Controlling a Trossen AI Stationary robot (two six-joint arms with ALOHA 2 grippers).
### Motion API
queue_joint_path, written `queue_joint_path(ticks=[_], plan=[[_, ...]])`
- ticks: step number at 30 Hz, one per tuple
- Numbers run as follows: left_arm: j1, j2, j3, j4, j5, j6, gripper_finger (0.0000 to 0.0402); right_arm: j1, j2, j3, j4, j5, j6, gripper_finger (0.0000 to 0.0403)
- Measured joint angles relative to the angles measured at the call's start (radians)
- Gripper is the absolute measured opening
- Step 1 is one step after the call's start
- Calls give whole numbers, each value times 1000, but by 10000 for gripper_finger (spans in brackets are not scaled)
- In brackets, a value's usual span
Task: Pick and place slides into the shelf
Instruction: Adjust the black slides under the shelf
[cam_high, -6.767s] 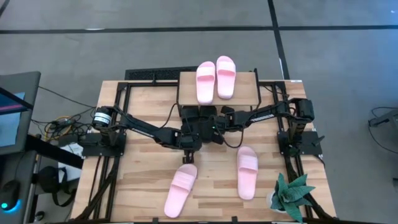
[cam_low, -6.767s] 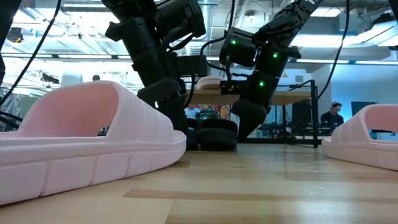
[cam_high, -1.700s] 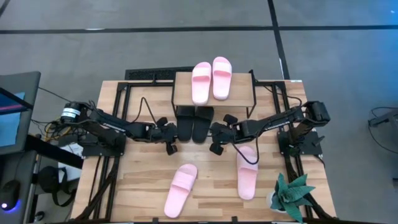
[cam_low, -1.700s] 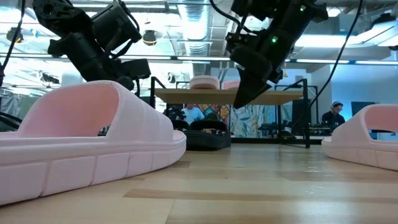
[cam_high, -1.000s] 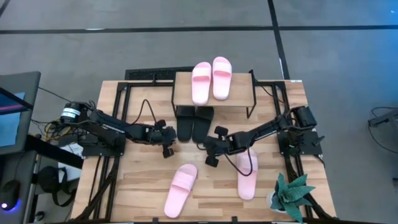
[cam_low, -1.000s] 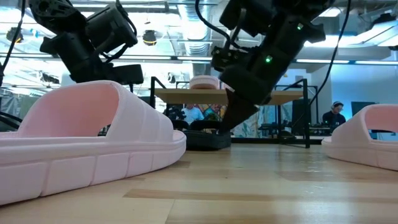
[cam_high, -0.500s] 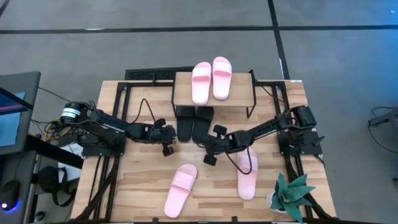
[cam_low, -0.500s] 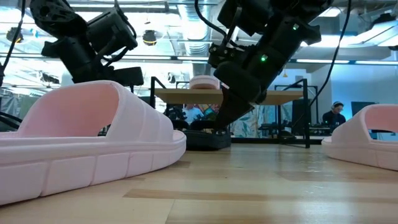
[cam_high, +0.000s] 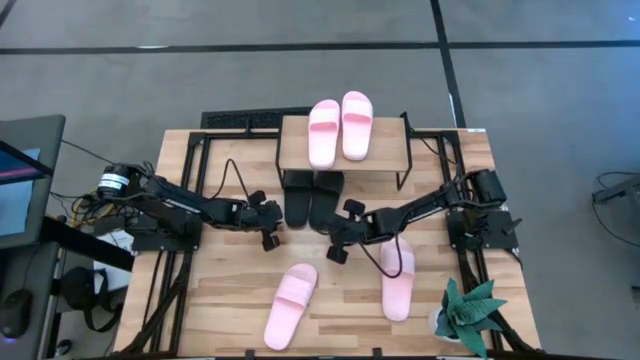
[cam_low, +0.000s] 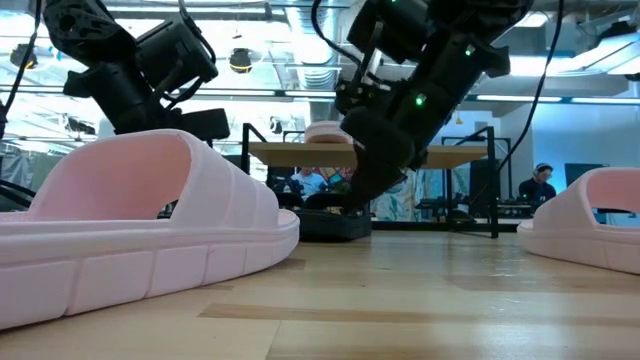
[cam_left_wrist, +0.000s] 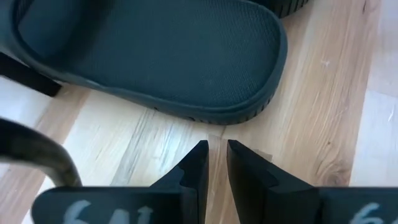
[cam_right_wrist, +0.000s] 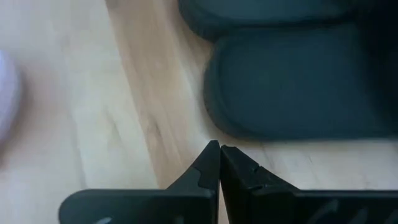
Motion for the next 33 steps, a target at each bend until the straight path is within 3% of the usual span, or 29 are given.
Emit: queue_joint_path(ticks=[17,33], plan=[[39,0,0,46,-3,24,48,-34,1,-1,-60,21,51,1],[39,0,0,47,-3,28,48,-80,1,-1,-62,20,-1,1]])
